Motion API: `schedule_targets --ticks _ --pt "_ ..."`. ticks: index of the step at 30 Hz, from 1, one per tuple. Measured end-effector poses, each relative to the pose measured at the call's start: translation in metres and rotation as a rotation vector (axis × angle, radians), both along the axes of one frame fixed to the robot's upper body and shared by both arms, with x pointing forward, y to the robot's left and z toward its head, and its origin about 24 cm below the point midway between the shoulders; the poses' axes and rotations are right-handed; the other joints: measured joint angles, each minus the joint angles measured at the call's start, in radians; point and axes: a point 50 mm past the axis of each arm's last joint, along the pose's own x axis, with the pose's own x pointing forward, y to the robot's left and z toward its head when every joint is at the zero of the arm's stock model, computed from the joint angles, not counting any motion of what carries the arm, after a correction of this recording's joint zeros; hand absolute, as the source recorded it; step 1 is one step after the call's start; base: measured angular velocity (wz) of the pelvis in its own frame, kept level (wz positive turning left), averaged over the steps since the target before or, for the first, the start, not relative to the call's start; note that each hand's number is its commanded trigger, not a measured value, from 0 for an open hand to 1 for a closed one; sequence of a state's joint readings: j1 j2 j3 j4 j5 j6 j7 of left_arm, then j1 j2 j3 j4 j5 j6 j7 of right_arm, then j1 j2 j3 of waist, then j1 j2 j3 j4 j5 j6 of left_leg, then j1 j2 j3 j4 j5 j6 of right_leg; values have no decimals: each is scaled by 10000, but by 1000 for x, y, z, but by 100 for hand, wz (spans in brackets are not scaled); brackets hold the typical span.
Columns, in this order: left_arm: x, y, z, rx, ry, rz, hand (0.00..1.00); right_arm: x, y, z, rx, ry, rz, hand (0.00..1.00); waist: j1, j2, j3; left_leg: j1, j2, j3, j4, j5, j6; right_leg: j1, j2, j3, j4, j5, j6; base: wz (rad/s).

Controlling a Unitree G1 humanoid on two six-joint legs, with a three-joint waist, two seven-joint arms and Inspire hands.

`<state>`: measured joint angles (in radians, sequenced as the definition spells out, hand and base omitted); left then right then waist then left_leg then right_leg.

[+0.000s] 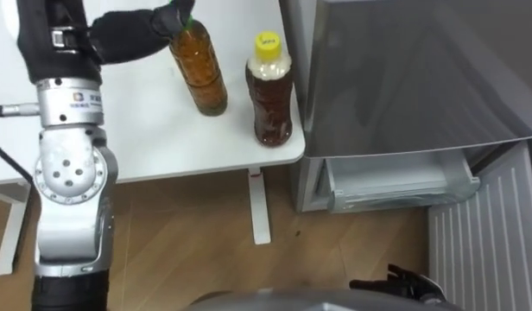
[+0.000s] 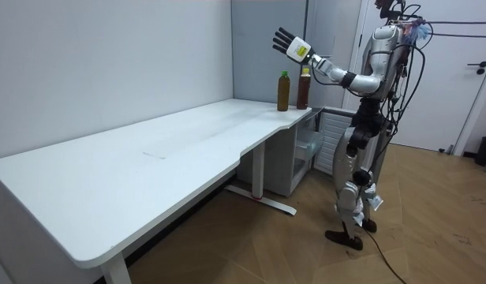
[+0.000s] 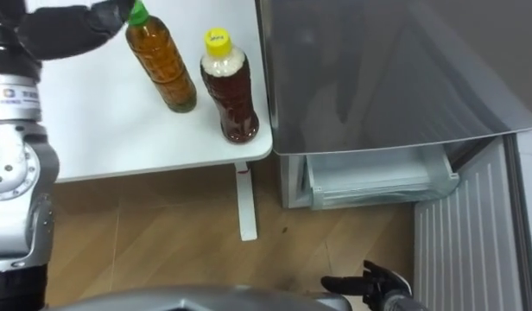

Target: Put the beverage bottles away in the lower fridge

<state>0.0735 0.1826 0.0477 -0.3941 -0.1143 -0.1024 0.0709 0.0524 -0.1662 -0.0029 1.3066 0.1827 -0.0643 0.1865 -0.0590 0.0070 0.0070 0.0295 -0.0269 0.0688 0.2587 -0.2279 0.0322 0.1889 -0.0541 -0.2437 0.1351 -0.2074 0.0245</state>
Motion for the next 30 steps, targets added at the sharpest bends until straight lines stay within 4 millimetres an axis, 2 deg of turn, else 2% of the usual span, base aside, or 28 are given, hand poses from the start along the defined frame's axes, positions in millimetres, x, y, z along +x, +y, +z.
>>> schedule_targets --ticks 7,10,19,30 --pt "1 -9 -4 241 446 -1199 0 3 1 0 138 -15 37 0 -206 9 -12 -3 6 8 16 0 1 -21 2 103 3 0 0 -2" --pt "2 -12 -5 386 557 -1549 0 3 1 0 162 -27 46 0 -221 37 -74 -98 8 24 28 0 2 -122 4 112 20 0 -1 0" --pt "2 -15 -9 190 1005 -2380 0 4 0 0 254 174 24 0 -213 30 -64 -127 12 64 91 1 3 -141 7 241 17 0 -1 -1" --pt "2 -18 -11 -743 1209 -3268 0 4 -2 0 224 314 -52 0 -197 145 -54 -182 17 16 90 1 4 -161 18 234 18 0 -1 0"
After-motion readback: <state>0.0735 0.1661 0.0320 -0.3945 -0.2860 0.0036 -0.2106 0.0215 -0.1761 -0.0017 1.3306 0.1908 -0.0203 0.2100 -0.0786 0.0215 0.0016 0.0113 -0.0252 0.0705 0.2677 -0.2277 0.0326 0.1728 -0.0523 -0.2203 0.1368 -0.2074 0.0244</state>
